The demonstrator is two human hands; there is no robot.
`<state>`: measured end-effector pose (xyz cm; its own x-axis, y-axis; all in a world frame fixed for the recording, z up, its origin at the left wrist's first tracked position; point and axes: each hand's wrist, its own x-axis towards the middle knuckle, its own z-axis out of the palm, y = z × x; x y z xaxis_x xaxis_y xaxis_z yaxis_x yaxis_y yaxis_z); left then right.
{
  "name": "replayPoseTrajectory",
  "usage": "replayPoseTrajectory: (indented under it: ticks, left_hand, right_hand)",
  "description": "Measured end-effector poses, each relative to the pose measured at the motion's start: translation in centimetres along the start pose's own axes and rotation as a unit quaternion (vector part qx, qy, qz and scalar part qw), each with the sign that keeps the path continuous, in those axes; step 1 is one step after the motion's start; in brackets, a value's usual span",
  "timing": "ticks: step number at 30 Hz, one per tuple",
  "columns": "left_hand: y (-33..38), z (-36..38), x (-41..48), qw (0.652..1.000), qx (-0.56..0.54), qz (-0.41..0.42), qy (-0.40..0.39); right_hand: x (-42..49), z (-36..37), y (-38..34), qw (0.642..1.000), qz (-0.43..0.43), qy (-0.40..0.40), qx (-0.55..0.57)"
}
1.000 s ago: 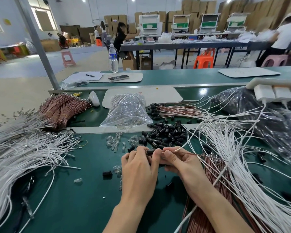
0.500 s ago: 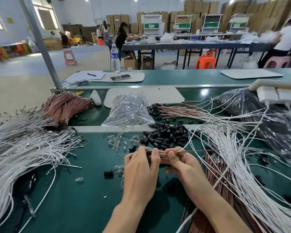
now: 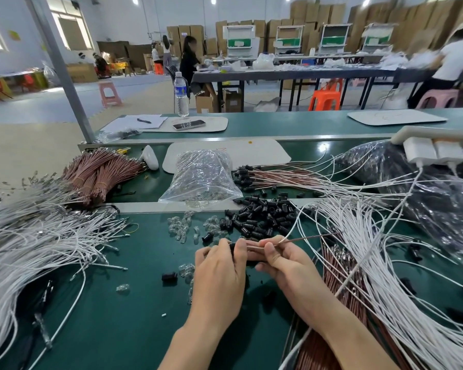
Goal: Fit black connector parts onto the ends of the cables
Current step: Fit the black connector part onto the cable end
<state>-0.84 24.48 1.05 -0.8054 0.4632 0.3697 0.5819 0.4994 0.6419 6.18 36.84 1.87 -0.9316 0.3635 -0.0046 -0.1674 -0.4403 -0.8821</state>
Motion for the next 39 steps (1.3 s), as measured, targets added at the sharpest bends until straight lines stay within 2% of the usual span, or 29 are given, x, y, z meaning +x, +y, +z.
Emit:
replayPoseTrajectory:
  ticks: [5, 8, 10, 12, 16, 19, 23, 26, 28, 30, 32, 33, 35, 39]
  left_hand:
    - [0.4, -0.6, -0.2, 0.996, -0.068, -0.004, 0.050]
    - [0.8, -1.8, 0.2, 0.974, -0.200, -0.056, 0.089]
    - [0.8, -3.6, 0.7, 0.944, -0.298, -0.096, 0.107]
    - [0.5, -5.6, 1.0, 0.899, -0.400, -0.137, 0.119]
    - [0.3, -8.7, 1.2, 0.794, -0.575, -0.165, 0.108]
    - [0.9, -10.4, 2.1, 0.765, -0.617, -0.181, 0.048]
    - [2.5, -12.2, 4.6, 0.766, -0.616, -0.179, -0.044]
    - [5.0, -11.8, 8.1, 0.780, -0.598, -0.168, -0.083]
    - [7.0, -10.6, 11.6, 0.802, -0.570, -0.163, -0.075]
    - [8.5, -9.0, 14.8, 0.855, -0.487, -0.170, -0.054]
    - [8.6, -7.1, 16.4, 0.909, -0.364, -0.192, -0.064]
    - [8.1, -6.3, 16.5, 0.924, -0.310, -0.207, -0.082]
    - [6.2, -5.2, 15.6, 0.935, -0.254, -0.221, -0.114]
    - [3.3, -3.7, 12.9, 0.952, -0.168, -0.195, -0.164]
  right_hand:
    - [-0.4, 0.3, -0.8, 0.999, -0.007, 0.005, 0.049]
    - [-0.6, 0.0, -1.9, 0.995, -0.041, 0.046, 0.076]
    - [-0.7, -0.3, -2.9, 0.990, -0.067, 0.089, 0.090]
    - [-0.8, 0.0, -4.0, 0.986, -0.097, 0.117, 0.076]
    - [-1.0, 2.1, -6.8, 0.985, -0.153, 0.079, -0.028]
    - [-1.7, 3.0, -9.8, 0.971, -0.205, 0.056, -0.108]
    - [-2.6, 2.7, -14.2, 0.949, -0.260, 0.037, -0.173]
    - [-0.4, 1.5, -17.6, 0.942, -0.274, 0.048, -0.189]
    - [3.2, 0.2, -19.8, 0.954, -0.230, 0.073, -0.177]
    - [6.5, -1.5, -21.3, 0.971, -0.098, 0.083, -0.200]
    - [7.9, -3.7, -20.5, 0.955, 0.058, 0.077, -0.280]
    - [7.9, -5.0, -19.3, 0.938, 0.106, 0.072, -0.321]
    - [7.3, -7.0, -16.4, 0.927, 0.112, 0.086, -0.348]
    - [5.7, -8.8, -12.5, 0.925, 0.036, 0.133, -0.353]
